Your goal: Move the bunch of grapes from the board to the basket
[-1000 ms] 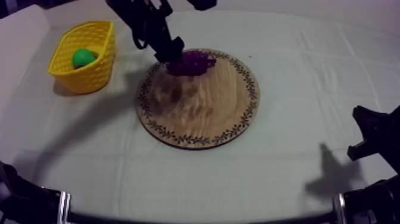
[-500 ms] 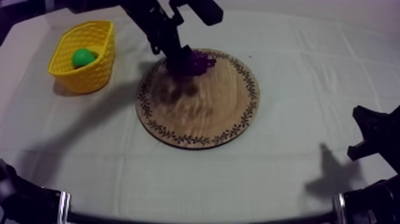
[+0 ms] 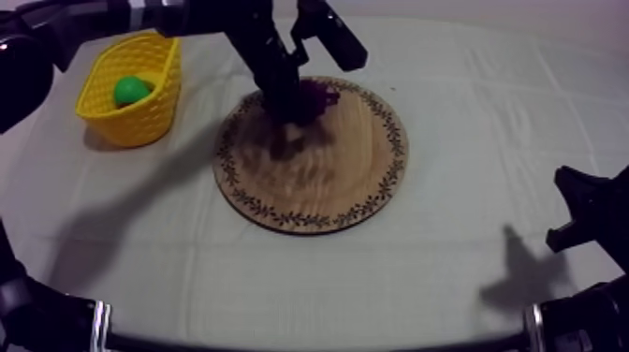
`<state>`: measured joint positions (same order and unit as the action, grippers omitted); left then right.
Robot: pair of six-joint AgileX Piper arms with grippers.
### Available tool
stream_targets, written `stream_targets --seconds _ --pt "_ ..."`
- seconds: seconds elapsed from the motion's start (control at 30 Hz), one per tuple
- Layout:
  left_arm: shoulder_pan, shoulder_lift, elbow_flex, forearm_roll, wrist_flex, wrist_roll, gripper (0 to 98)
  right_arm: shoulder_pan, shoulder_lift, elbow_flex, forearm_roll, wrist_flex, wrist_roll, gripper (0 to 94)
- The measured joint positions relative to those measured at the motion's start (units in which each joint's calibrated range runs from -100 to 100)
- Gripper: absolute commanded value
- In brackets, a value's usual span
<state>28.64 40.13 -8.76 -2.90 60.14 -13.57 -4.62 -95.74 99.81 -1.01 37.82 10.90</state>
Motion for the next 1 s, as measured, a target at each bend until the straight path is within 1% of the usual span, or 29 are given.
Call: stream_targets --seconds 0.27,0.4,0.67,1.0 --pt "0.31 3.72 -3.66 -0.34 1.24 0.83 93.6 0.0 0.0 0.0 0.0 0.0 0.0 0.4" --pt "0.38 4.9 -5.13 -0.56 1.72 1.34 90.1 0.0 0.0 0.0 0.0 0.0 0.0 0.4" --pt "0.3 6.49 -6.77 -0.68 1.49 1.92 71.2 0.0 0.0 0.0 0.0 0.0 0.0 0.4" --pt "-0.01 7.39 -8.13 -0.6 0.5 2.39 52.4 0.0 0.0 0.0 0.0 0.0 0.0 0.4"
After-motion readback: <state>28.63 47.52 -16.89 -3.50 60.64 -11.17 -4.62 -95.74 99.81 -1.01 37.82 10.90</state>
